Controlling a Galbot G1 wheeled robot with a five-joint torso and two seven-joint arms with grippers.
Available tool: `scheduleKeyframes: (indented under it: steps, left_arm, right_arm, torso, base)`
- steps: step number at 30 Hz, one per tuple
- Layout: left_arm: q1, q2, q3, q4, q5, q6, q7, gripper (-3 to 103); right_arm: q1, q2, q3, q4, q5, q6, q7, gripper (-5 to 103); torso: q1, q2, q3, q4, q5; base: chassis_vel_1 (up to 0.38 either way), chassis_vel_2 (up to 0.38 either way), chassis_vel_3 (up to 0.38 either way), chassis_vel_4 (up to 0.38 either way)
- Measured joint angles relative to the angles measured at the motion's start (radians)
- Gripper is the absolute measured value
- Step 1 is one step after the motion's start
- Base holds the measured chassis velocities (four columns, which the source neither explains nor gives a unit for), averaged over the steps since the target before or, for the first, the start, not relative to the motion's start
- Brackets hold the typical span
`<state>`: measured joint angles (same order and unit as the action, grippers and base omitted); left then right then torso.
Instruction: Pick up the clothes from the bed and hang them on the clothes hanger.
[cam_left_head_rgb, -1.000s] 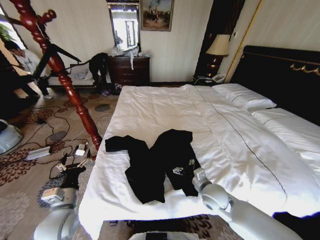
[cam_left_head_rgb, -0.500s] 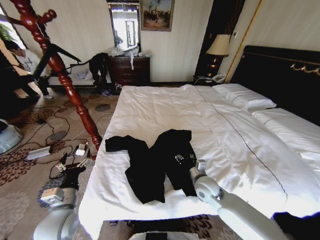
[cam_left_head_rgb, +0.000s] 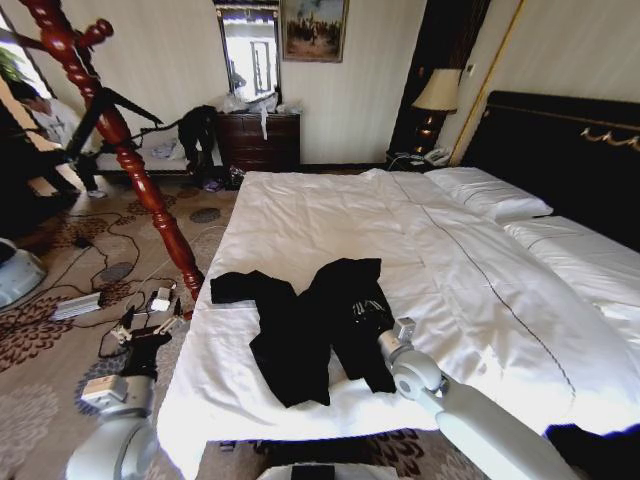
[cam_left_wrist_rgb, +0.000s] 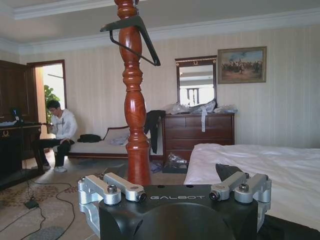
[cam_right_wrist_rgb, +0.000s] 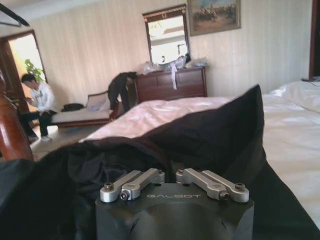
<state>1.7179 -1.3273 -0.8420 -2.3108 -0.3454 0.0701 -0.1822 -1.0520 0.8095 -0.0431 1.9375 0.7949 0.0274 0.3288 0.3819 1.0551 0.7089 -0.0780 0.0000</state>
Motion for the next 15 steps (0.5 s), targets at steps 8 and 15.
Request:
scheduleKeyframes:
  steps: [8,15]
  left_arm:
    - [-0.001,0.010,-0.002,0.000,-0.010,0.000,-0.003,100]
    - [0.001,0.036,-0.004,-0.001,-0.018,0.001,-0.004,100]
  right_arm:
    - [0.074,-0.074,0.044,0.061,0.064,0.010,-0.041,0]
    - [0.280,-0.149,0.069,0.133,0.212,-0.027,-0.056,0]
  torso:
    - [0.000,0.000,0.000,0.0000,0.0000]
    - [0.000,0.000,0.000,-0.0001,0.0000]
  base:
    - [0.000,0.000,0.000,0.000]
    - [0.000,0.000,0.000,0.000]
